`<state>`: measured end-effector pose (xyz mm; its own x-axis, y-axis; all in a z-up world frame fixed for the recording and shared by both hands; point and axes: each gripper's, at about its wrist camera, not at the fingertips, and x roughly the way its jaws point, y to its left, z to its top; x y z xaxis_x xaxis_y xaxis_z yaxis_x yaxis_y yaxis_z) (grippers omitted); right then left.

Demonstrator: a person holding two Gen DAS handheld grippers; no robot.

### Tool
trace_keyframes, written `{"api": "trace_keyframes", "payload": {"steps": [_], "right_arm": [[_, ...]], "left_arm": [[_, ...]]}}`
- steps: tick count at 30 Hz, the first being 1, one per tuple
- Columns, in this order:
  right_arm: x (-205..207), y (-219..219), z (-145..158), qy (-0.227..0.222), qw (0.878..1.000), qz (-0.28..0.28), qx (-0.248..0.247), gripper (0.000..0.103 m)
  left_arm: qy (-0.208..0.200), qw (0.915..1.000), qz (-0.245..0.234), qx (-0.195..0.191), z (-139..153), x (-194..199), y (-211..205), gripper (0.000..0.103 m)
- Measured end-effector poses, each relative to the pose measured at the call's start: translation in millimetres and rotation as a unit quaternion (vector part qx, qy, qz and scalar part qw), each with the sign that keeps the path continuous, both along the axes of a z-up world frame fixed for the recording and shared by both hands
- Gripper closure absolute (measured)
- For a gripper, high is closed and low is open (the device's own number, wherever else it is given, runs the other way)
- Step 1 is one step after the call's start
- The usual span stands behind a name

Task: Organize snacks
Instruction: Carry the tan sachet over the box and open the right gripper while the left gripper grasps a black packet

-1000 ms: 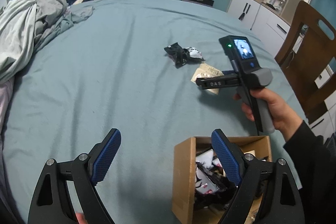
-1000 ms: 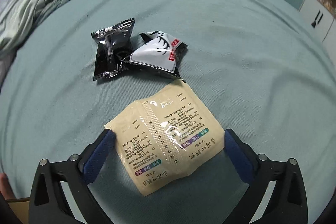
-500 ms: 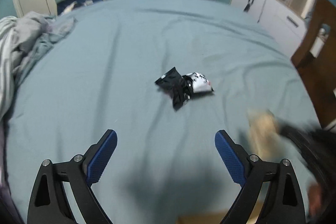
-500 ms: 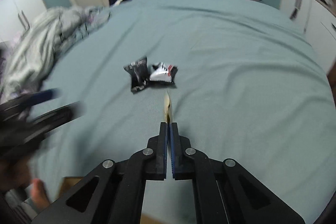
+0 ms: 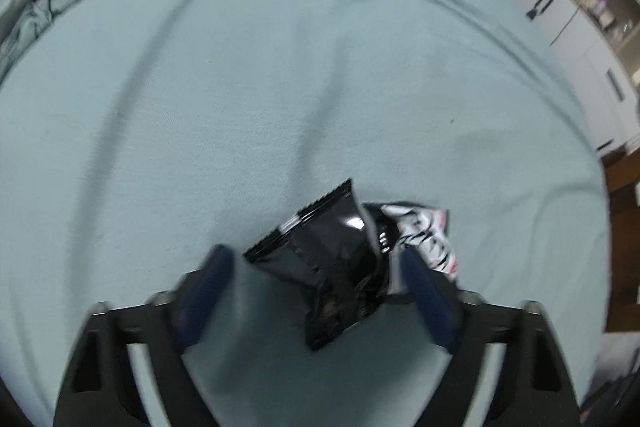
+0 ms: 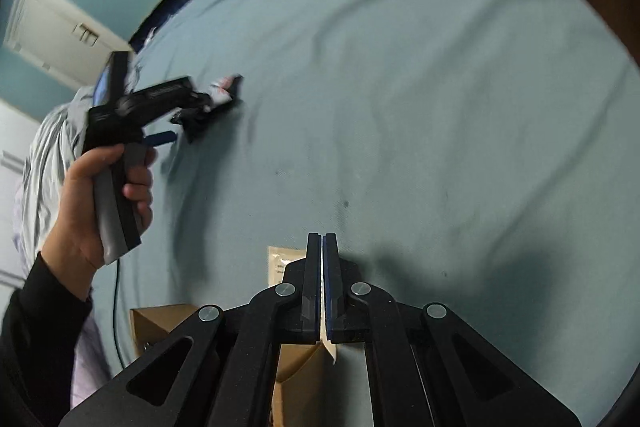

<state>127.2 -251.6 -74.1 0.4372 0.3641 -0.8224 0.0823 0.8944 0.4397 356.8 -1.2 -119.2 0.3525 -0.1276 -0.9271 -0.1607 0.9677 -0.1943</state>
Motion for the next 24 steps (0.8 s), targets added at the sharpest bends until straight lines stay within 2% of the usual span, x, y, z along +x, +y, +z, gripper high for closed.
{"api": "trace_keyframes", "payload": {"steps": [3,5,6,7,9,14,18,20,24], "right_arm": [[5,3,-15,0.042,0.999,-0.004,-0.026,0.098],[6,6,-25,0.064,0.998,0.005,-0.015,0.082],[8,8,-29,0.079,0.997,0.012,-0.008,0.068],[12,11,-35,0.089,0.996,0.017,0.004,0.059],[13,14,-41,0.1,0.994,0.022,0.026,0.052],[26,22,-52,0.113,0.992,0.036,0.047,0.051],[32,20,-37,0.075,0.993,0.05,0.071,0.051],[26,22,-30,0.061,0.993,0.064,0.077,0.051],[14,32,-33,0.057,0.991,0.104,0.065,0.051]], "left_arm": [[0.001,0.9997,-0.014,0.022,3,-2,-1,0.051],[-0.002,0.9991,-0.021,0.037,8,-7,-1,0.052],[-0.003,0.999,-0.021,0.04,12,-12,-1,0.052],[-0.005,0.9991,-0.022,0.037,15,-16,0,0.053],[-0.012,0.9992,-0.023,0.03,24,-27,8,0.053],[-0.045,0.9976,-0.046,0.026,69,-77,15,0.053],[-0.081,0.9938,-0.073,0.015,112,-134,18,0.053],[-0.102,0.9902,-0.096,0.011,131,-175,19,0.053],[-0.115,0.983,-0.143,0.011,142,-238,6,0.052]]}}
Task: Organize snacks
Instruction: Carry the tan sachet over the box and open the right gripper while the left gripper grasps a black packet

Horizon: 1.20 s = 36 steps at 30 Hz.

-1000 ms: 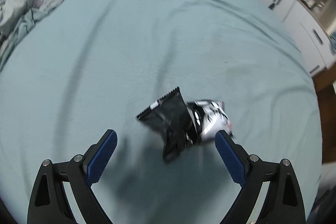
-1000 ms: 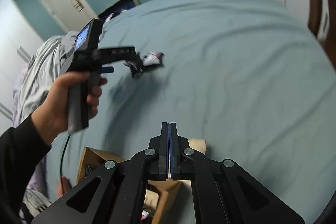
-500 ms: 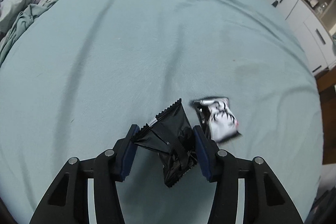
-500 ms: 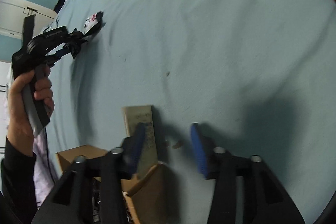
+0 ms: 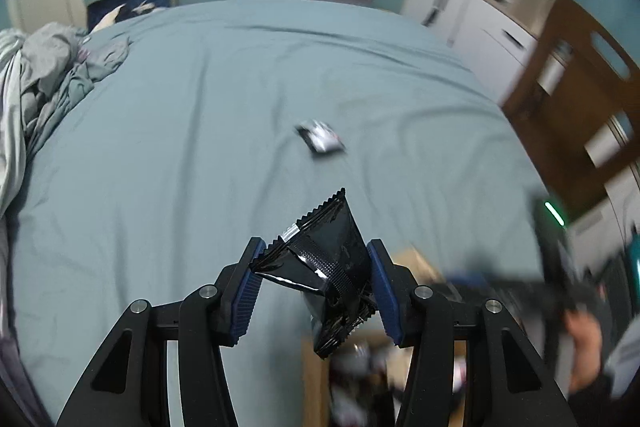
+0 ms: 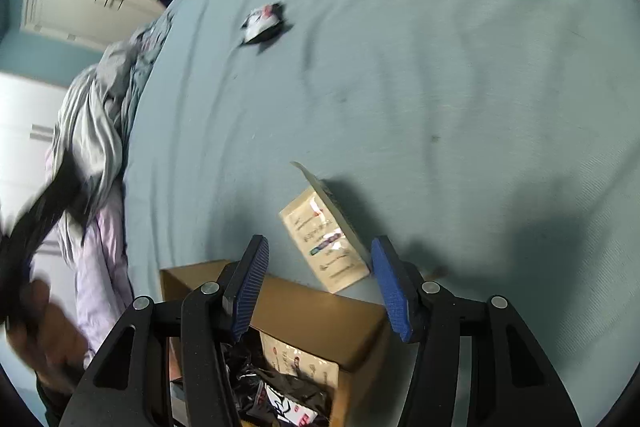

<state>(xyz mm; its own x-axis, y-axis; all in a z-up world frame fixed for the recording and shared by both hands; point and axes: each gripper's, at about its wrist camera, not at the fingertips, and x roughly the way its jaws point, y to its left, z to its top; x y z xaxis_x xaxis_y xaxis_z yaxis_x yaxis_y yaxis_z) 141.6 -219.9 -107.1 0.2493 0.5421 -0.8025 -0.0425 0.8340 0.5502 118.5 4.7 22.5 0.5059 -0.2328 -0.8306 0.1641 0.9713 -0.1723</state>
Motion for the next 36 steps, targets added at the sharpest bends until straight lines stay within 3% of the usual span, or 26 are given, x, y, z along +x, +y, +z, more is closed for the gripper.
{"api": "trace_keyframes", "payload": {"steps": [3,5,6,8,12,16,21,25,30,36], "right_arm": [[16,18,-10,-0.005,0.998,0.001,-0.065,0.051],[21,22,-15,-0.022,0.995,0.009,-0.094,0.071],[22,22,-18,-0.03,0.994,0.01,-0.101,0.094],[18,18,-21,-0.036,0.994,-0.001,-0.098,0.1],[-6,7,-5,-0.082,0.992,-0.051,-0.081,0.101],[-46,-24,32,-0.158,0.98,-0.113,-0.044,0.101],[-104,-39,56,-0.224,0.965,-0.136,0.028,0.101],[-135,-33,56,-0.241,0.961,-0.117,0.064,0.101],[-155,-33,52,-0.245,0.963,-0.072,0.083,0.101],[-156,-12,46,-0.228,0.972,-0.019,0.044,0.1]], "left_arm": [[0.005,0.9992,-0.04,-0.003,-6,-38,-13,0.052],[0.01,0.9978,-0.065,-0.004,-15,-56,-23,0.052],[0.011,0.9972,-0.073,-0.006,-17,-63,-27,0.061],[0.015,0.9954,-0.094,-0.003,-31,-71,-38,0.058],[-0.006,0.9948,-0.102,-0.004,-46,-79,-42,0.022],[-0.02,0.9965,-0.081,-0.001,-44,-81,-27,0.019],[-0.053,0.9986,0.007,0.001,-33,-86,12,0.013],[-0.059,0.9968,0.053,0.009,-30,-89,35,0.013],[-0.066,0.9961,0.058,0.007,-34,-92,40,0.013],[-0.087,0.9939,0.061,0.03,-29,-96,39,0.013]]}}
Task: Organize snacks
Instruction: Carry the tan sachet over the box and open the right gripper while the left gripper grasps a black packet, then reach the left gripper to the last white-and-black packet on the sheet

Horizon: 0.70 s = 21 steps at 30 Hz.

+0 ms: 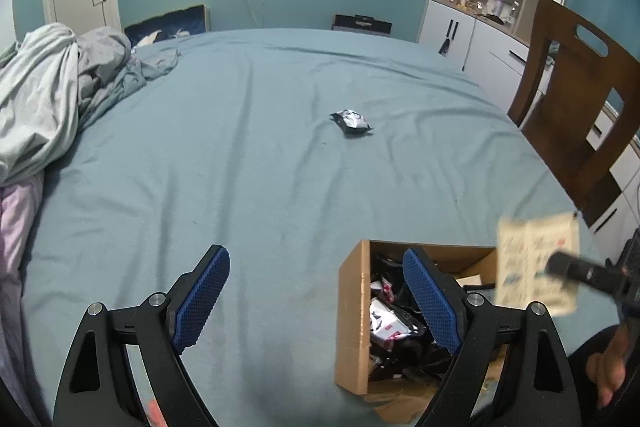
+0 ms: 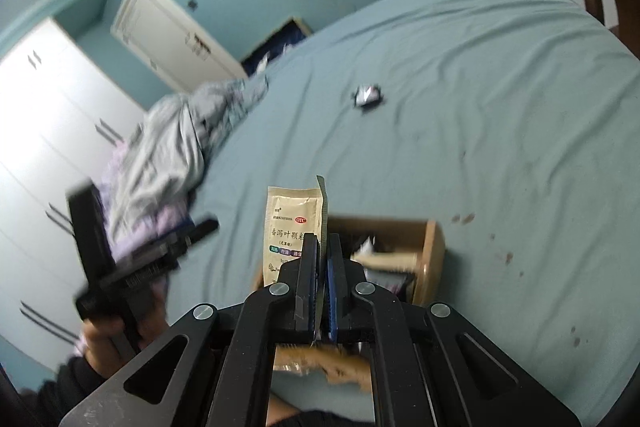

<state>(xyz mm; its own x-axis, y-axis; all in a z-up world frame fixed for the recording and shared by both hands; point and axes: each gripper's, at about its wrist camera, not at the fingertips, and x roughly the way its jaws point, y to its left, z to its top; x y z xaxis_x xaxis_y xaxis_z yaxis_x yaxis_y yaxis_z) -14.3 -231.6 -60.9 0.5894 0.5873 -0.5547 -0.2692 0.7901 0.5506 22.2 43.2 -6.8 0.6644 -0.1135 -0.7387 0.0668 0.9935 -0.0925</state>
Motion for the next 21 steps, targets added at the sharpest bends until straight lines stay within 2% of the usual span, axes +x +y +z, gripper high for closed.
{"api": "trace_keyframes", "payload": {"steps": [2,4,5,7,10,15,18,21], "right_arm": [[4,10,-6,0.006,0.999,0.012,-0.03,0.1],[5,11,-6,0.02,0.999,0.009,-0.033,0.097],[11,9,-11,0.038,0.999,0.0,-0.029,0.093],[14,4,-9,0.056,0.998,-0.019,-0.031,0.055],[12,-13,1,0.051,0.995,-0.073,-0.036,0.035],[17,-37,9,0.057,0.988,-0.141,-0.042,0.032],[19,-41,14,0.055,0.982,-0.163,-0.073,0.032],[23,-30,20,0.052,0.98,-0.162,-0.106,0.032]], "left_arm": [[0.001,1.0,0.001,0.003,-1,0,1,0.013],[0.002,1.0,0.002,0.006,-3,0,2,0.013],[0.002,1.0,0.002,0.009,-3,0,2,0.013],[0.002,0.9999,0.001,0.014,-4,0,1,0.013],[0.007,0.9998,0.001,0.018,-6,1,1,0.013],[0.007,0.9997,-0.001,0.021,-7,2,0,0.013],[0.005,0.9997,-0.002,0.025,-7,1,-2,0.013],[0.005,0.9995,-0.004,0.03,-7,0,-4,0.013]]}}
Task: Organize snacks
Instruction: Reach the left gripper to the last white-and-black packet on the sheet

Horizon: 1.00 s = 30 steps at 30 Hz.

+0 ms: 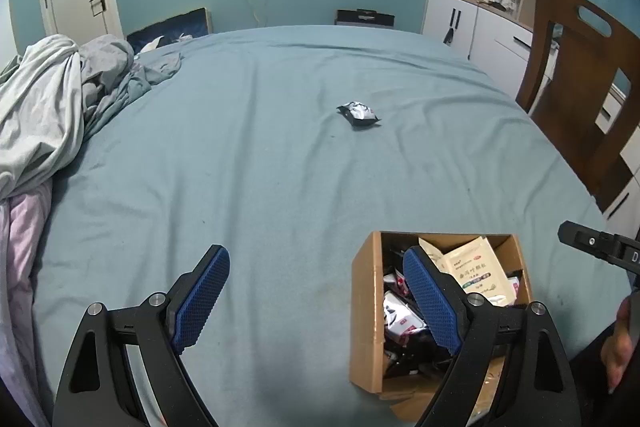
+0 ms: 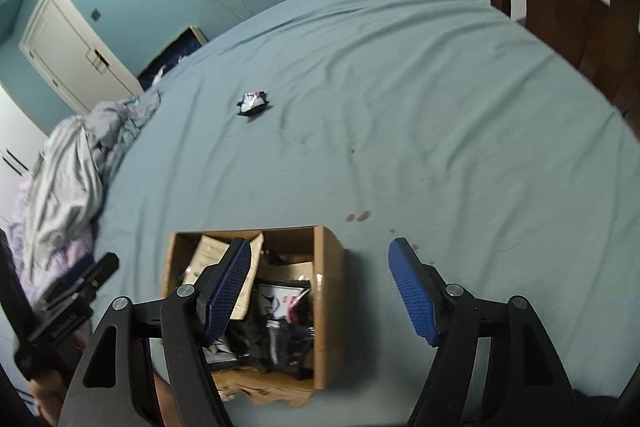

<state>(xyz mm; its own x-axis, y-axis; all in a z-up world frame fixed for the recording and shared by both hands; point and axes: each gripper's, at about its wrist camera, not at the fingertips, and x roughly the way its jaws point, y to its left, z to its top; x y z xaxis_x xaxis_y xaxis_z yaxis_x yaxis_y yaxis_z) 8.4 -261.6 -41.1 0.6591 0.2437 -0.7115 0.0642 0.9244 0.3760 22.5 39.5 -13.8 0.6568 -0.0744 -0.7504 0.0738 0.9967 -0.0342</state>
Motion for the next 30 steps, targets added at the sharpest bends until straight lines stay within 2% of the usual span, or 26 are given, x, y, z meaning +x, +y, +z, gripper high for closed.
{"api": "trace_keyframes", "payload": {"steps": [4,12,14,18,23,27,30], "right_arm": [[-8,15,3,-0.003,1.0,0.005,-0.022,0.032],[2,28,-3,0.026,0.999,0.012,-0.038,0.032],[7,28,-4,0.031,0.999,0.015,-0.035,0.032],[20,27,-13,0.051,0.998,0.036,0.004,0.032],[33,16,-21,0.076,0.996,0.031,0.027,0.032],[40,7,-18,0.071,0.997,0.023,0.032,0.032],[45,3,-22,0.078,0.996,0.027,0.039,0.032]], "left_arm": [[0.0,1.0,-0.002,0.006,-1,0,-3,0.013],[0.003,0.9999,-0.011,0.012,0,4,-8,0.011],[0.004,0.9993,-0.021,0.03,-3,8,-13,0.01],[0.017,0.9965,-0.043,0.07,-9,19,-22,0.01],[0.05,0.9959,-0.043,0.061,-13,50,-27,0.008],[0.064,0.994,-0.038,0.081,-13,87,-38,0.007],[0.088,0.9939,-0.024,0.062,-14,121,-45,0.007]]}}
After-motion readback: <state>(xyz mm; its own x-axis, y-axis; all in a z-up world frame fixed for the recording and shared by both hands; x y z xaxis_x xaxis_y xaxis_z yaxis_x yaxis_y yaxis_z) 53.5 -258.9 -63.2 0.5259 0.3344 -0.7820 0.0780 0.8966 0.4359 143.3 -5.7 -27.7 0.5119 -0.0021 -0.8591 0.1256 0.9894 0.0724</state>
